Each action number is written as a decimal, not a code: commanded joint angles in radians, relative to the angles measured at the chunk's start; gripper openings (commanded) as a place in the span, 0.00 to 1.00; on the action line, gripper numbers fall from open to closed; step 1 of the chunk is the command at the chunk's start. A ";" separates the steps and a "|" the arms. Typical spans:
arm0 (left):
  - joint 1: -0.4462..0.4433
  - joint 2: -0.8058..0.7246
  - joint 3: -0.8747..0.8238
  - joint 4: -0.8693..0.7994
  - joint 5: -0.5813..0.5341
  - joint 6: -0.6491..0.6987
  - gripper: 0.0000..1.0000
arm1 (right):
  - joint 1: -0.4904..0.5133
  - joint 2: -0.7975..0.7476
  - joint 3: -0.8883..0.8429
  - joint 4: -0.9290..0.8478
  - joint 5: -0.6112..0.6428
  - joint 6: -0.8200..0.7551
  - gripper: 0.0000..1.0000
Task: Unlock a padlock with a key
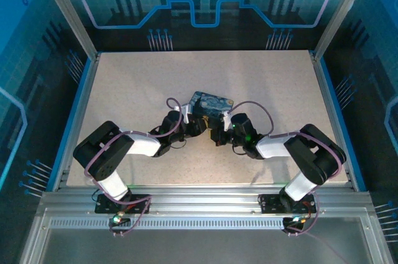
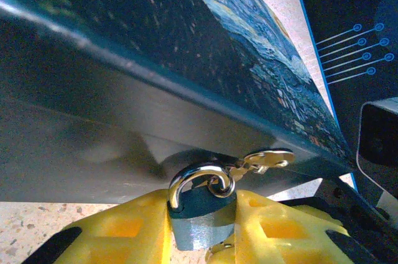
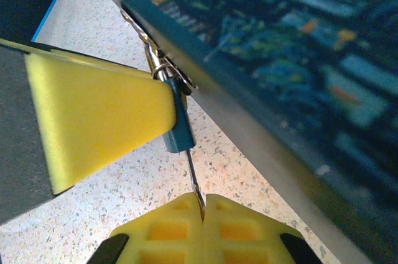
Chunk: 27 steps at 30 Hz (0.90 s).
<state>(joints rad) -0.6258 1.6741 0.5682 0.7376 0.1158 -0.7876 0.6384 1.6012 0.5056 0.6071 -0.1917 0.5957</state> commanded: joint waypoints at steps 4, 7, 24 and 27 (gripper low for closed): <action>-0.010 -0.033 0.033 0.019 -0.004 -0.006 0.29 | -0.009 -0.029 -0.010 0.039 -0.016 0.004 0.00; -0.011 -0.034 0.032 0.022 -0.002 -0.007 0.29 | -0.009 -0.023 -0.007 0.040 -0.015 0.007 0.00; -0.022 -0.050 0.032 0.012 -0.005 -0.016 0.29 | -0.014 0.026 -0.020 0.187 0.020 0.045 0.00; -0.024 -0.049 0.033 0.016 -0.004 -0.021 0.29 | -0.014 0.033 -0.015 0.200 0.011 0.041 0.00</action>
<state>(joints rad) -0.6308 1.6554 0.5709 0.7376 0.0971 -0.7891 0.6346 1.6188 0.4885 0.7181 -0.1909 0.6292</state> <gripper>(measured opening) 0.292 0.050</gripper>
